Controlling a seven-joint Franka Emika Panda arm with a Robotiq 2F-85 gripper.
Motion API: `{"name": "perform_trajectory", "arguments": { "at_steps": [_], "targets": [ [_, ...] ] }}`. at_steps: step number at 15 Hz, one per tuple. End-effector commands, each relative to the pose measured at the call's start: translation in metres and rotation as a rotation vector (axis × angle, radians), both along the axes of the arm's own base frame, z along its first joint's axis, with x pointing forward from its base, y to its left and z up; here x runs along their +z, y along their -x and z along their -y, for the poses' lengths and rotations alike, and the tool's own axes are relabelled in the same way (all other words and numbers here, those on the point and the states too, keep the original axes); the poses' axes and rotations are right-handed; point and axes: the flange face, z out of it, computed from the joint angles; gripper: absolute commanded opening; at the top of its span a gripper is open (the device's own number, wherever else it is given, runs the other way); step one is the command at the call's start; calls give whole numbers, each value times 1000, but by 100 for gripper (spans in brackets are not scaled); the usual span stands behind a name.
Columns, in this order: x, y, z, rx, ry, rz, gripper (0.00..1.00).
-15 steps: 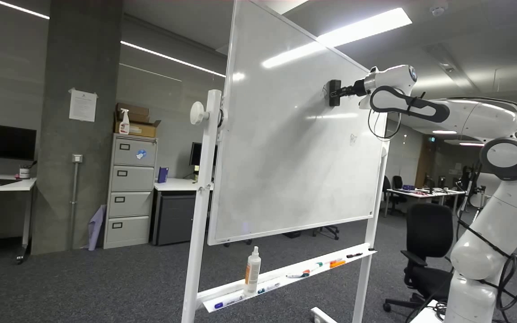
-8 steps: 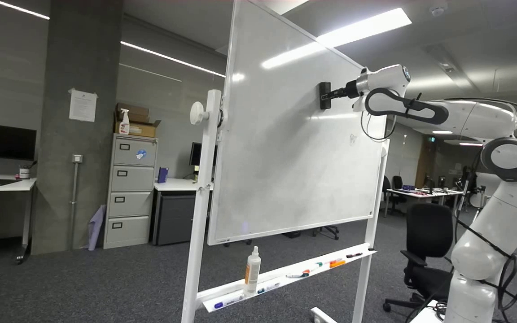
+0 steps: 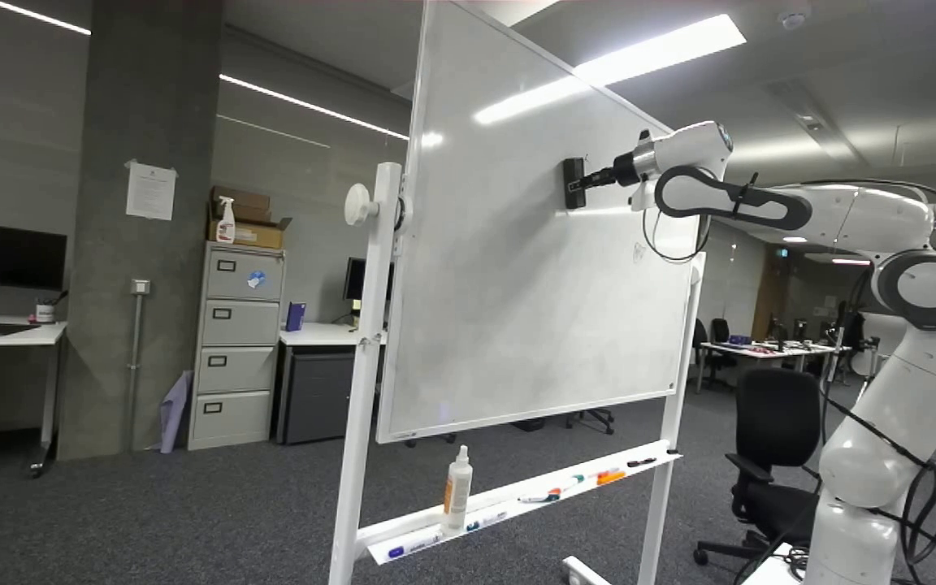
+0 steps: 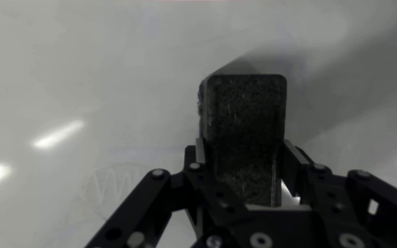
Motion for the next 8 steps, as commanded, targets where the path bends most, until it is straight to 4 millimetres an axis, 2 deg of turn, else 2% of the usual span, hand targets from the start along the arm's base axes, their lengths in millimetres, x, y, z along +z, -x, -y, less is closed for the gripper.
{"name": "perform_trajectory", "arguments": {
  "at_steps": [1, 5, 8],
  "targets": [
    [7, -23, 18, -29, -10, 7, 30],
    [31, -22, 50, -84, -48, 26, 30],
    [49, -22, 85, -143, -93, 33, 30]
  ]
}}
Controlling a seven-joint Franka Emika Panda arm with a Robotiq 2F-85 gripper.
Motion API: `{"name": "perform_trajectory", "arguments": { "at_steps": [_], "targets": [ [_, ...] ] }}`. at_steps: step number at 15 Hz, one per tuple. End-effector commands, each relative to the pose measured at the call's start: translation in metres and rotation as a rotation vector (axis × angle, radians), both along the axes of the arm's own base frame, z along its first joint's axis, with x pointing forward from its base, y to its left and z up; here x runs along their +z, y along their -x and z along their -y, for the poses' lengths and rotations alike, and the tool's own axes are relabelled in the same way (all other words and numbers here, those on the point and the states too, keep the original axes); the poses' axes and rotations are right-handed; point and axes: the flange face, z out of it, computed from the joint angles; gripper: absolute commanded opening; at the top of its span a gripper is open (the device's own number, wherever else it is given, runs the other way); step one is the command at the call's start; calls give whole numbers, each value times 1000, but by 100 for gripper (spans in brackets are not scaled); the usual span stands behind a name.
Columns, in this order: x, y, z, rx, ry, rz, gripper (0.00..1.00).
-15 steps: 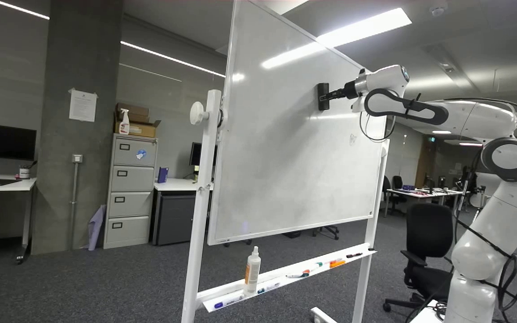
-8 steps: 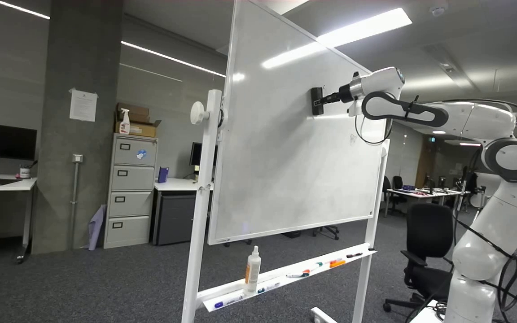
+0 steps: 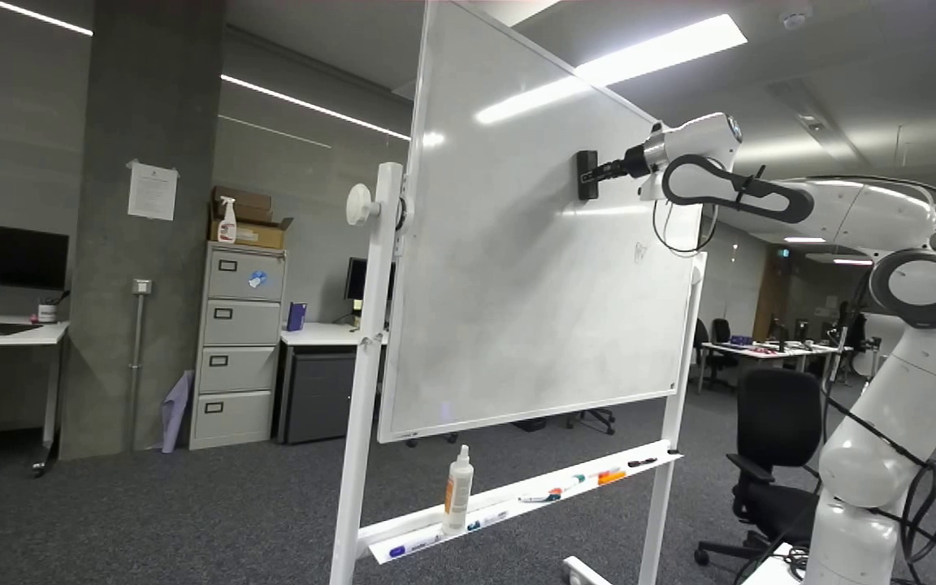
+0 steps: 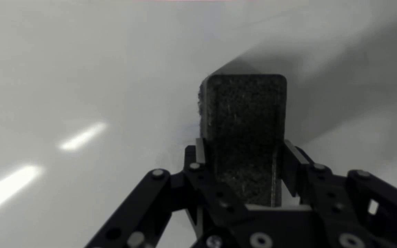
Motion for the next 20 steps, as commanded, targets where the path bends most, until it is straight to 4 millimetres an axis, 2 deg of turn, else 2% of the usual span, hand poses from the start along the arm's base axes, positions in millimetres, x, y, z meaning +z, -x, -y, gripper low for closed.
{"name": "perform_trajectory", "arguments": {
  "at_steps": [1, 4, 6, 7, 11, 20],
  "targets": [
    [25, -24, 57, -96, -64, 21, 30],
    [35, -27, 88, -150, -124, 15, 30],
    [37, -30, 94, -162, -137, 7, 30],
    [37, -33, 90, -155, -142, 3, 30],
    [29, -39, 59, -110, -107, -26, 30],
    [-16, -33, -43, 37, 61, -110, 30]
  ]
}}
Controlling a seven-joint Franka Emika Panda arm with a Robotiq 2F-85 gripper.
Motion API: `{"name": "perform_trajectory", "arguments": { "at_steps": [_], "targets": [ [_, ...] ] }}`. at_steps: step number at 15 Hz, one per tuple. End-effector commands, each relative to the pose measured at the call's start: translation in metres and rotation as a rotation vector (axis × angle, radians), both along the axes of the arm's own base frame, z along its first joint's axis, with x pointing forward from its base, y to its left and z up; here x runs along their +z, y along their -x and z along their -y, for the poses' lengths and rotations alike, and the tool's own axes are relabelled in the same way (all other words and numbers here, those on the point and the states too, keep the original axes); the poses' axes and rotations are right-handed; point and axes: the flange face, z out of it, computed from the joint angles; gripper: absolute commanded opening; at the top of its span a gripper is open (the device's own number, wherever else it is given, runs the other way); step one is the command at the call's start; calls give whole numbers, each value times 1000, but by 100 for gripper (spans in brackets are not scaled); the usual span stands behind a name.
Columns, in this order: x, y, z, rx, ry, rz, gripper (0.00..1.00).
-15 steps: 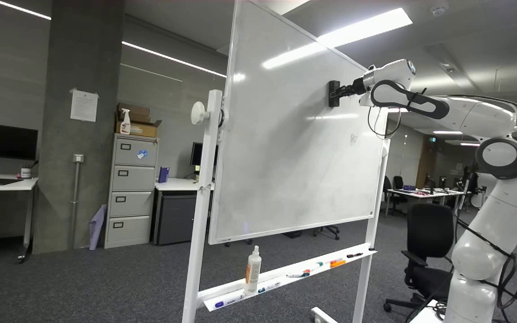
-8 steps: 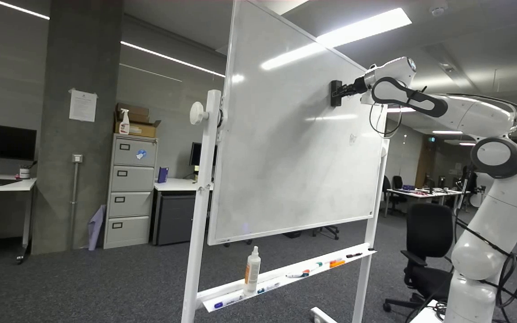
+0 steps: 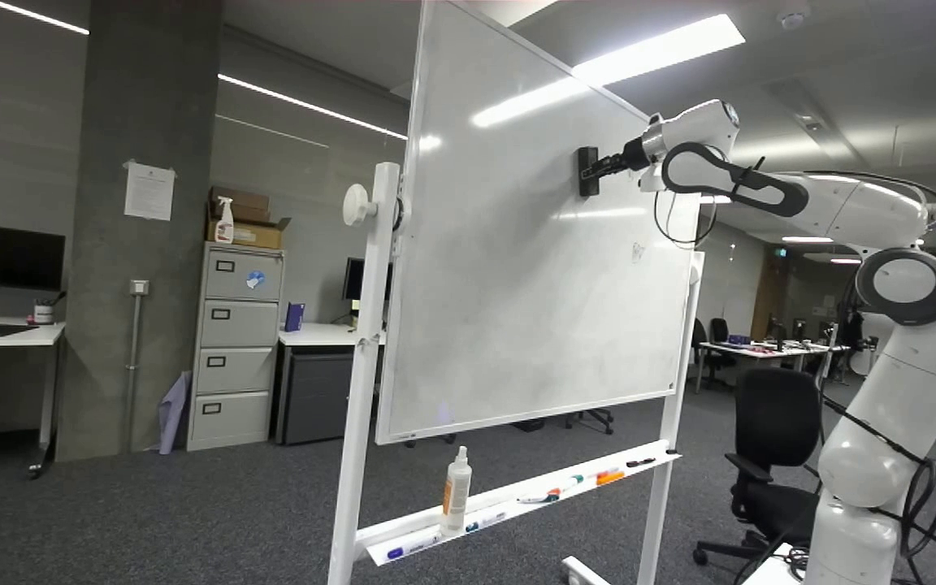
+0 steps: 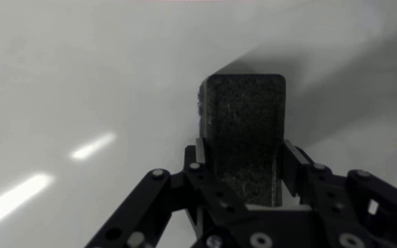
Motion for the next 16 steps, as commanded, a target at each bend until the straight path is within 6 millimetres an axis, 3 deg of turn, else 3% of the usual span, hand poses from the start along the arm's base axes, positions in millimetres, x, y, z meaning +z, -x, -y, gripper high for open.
{"name": "perform_trajectory", "arguments": {
  "at_steps": [1, 4, 7, 10, 16],
  "targets": [
    [-38, -26, -46, 84, 62, -66, 30],
    [-49, -26, -61, 120, 80, -88, 30],
    [-43, -29, -51, 110, 65, -78, 30],
    [-25, -31, -20, 65, 22, -48, 30],
    [3, -26, 74, -45, -136, -5, 30]
  ]
}}
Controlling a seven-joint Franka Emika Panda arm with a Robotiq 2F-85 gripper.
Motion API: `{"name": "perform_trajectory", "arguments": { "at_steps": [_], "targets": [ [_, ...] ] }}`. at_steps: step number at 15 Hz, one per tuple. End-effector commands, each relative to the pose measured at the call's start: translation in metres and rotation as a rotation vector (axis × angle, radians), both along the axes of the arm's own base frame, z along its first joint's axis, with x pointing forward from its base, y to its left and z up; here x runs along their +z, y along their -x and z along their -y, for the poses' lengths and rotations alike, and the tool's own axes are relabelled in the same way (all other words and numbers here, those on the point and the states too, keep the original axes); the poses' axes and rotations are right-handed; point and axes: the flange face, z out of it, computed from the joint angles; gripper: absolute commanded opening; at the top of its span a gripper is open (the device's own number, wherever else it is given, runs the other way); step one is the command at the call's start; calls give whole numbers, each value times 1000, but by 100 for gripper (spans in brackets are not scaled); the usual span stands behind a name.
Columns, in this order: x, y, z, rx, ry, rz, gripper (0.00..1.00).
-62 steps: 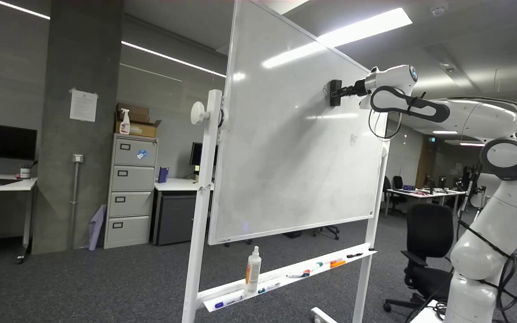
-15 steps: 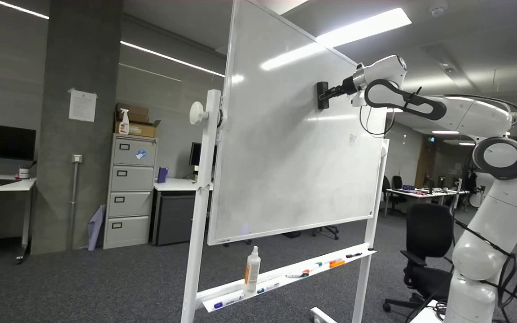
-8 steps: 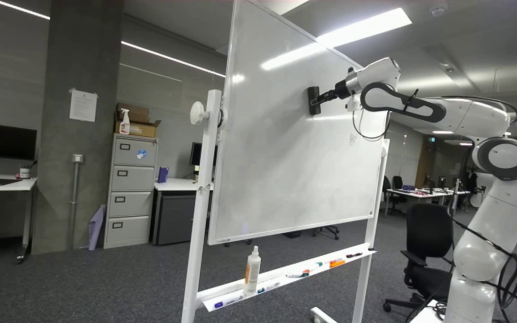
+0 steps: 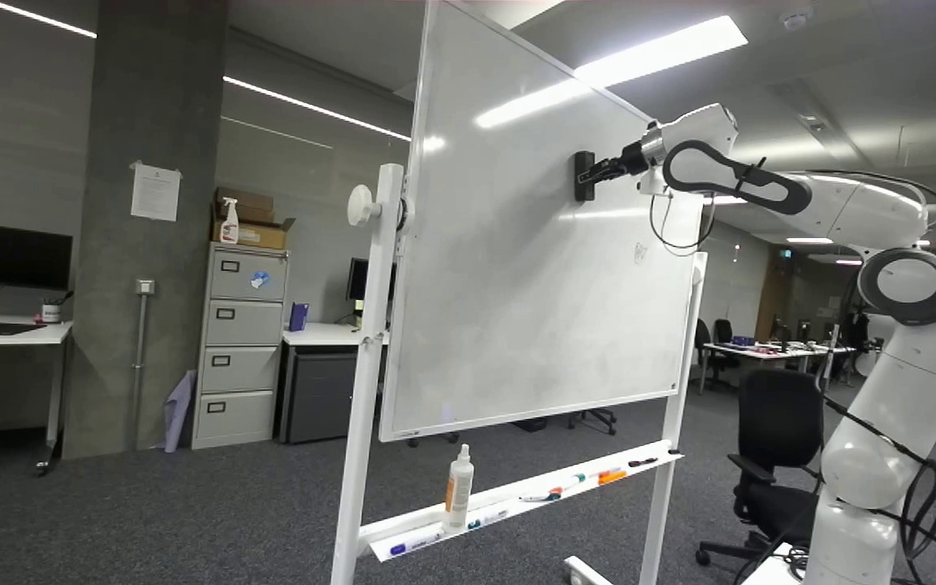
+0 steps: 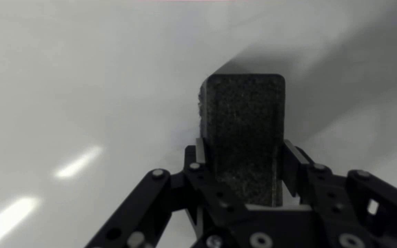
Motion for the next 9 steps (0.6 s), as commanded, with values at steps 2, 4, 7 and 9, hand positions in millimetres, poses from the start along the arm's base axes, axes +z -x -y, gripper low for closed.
{"name": "perform_trajectory", "arguments": {
  "at_steps": [2, 4, 7, 9],
  "targets": [
    [12, -24, 102, -141, -75, 32, 30],
    [11, -26, 141, -196, -103, 27, 30],
    [7, -26, 201, -291, -133, 24, 30],
    [2, -28, 240, -342, -165, 25, 30]
  ]
}}
